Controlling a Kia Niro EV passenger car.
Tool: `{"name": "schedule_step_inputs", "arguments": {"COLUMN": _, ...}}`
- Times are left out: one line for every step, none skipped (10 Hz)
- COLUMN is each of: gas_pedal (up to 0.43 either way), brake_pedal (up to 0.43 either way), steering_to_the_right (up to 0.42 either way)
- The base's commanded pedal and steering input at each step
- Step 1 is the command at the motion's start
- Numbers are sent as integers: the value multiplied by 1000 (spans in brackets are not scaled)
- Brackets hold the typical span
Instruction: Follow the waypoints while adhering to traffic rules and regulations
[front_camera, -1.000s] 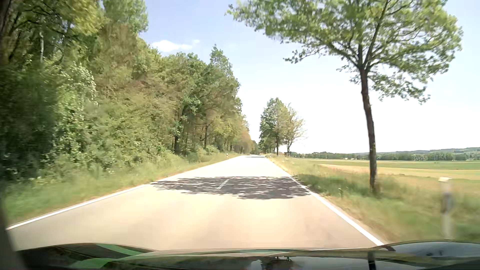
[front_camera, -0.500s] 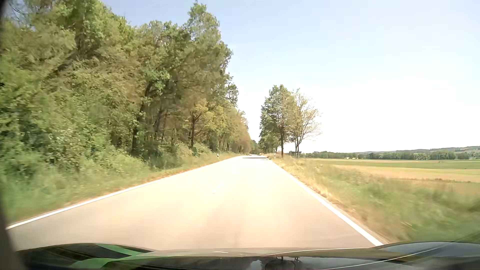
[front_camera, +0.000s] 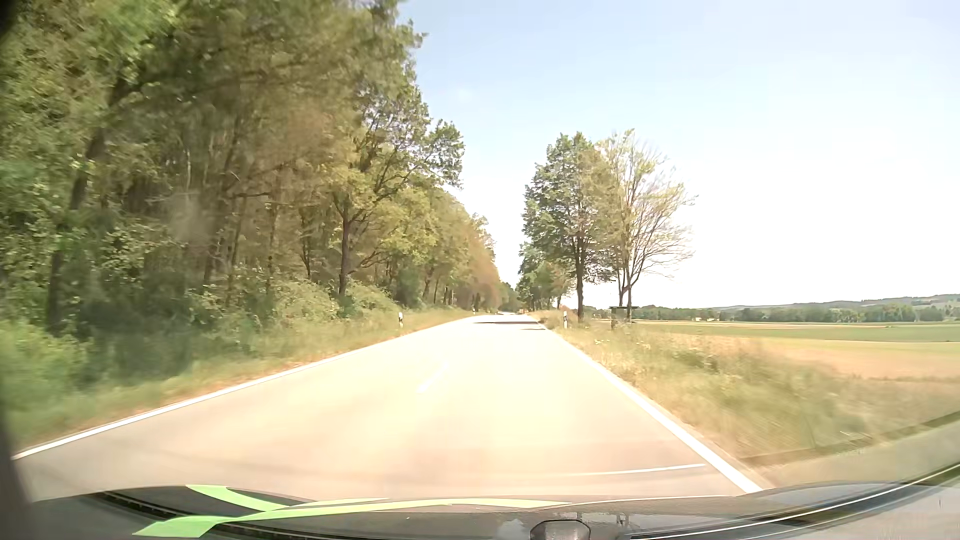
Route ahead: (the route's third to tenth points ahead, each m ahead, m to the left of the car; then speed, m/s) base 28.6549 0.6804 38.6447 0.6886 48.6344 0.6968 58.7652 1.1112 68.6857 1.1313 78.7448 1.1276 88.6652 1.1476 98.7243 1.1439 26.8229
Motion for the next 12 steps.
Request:
{"name": "schedule_step_inputs", "arguments": {"gas_pedal": 350, "brake_pedal": 0, "steering_to_the_right": -1}}
{"name": "schedule_step_inputs", "arguments": {"gas_pedal": 350, "brake_pedal": 0, "steering_to_the_right": -1}}
{"name": "schedule_step_inputs", "arguments": {"gas_pedal": 350, "brake_pedal": 0, "steering_to_the_right": -1}}
{"name": "schedule_step_inputs", "arguments": {"gas_pedal": 350, "brake_pedal": 0, "steering_to_the_right": -1}}
{"name": "schedule_step_inputs", "arguments": {"gas_pedal": 339, "brake_pedal": 0, "steering_to_the_right": -1}}
{"name": "schedule_step_inputs", "arguments": {"gas_pedal": 339, "brake_pedal": 0, "steering_to_the_right": -1}}
{"name": "schedule_step_inputs", "arguments": {"gas_pedal": 319, "brake_pedal": 0, "steering_to_the_right": -1}}
{"name": "schedule_step_inputs", "arguments": {"gas_pedal": 268, "brake_pedal": 0, "steering_to_the_right": -1}}
{"name": "schedule_step_inputs", "arguments": {"gas_pedal": 260, "brake_pedal": 0, "steering_to_the_right": -1}}
{"name": "schedule_step_inputs", "arguments": {"gas_pedal": 260, "brake_pedal": 0, "steering_to_the_right": -1}}
{"name": "schedule_step_inputs", "arguments": {"gas_pedal": 268, "brake_pedal": 0, "steering_to_the_right": -1}}
{"name": "schedule_step_inputs", "arguments": {"gas_pedal": 287, "brake_pedal": 0, "steering_to_the_right": -1}}
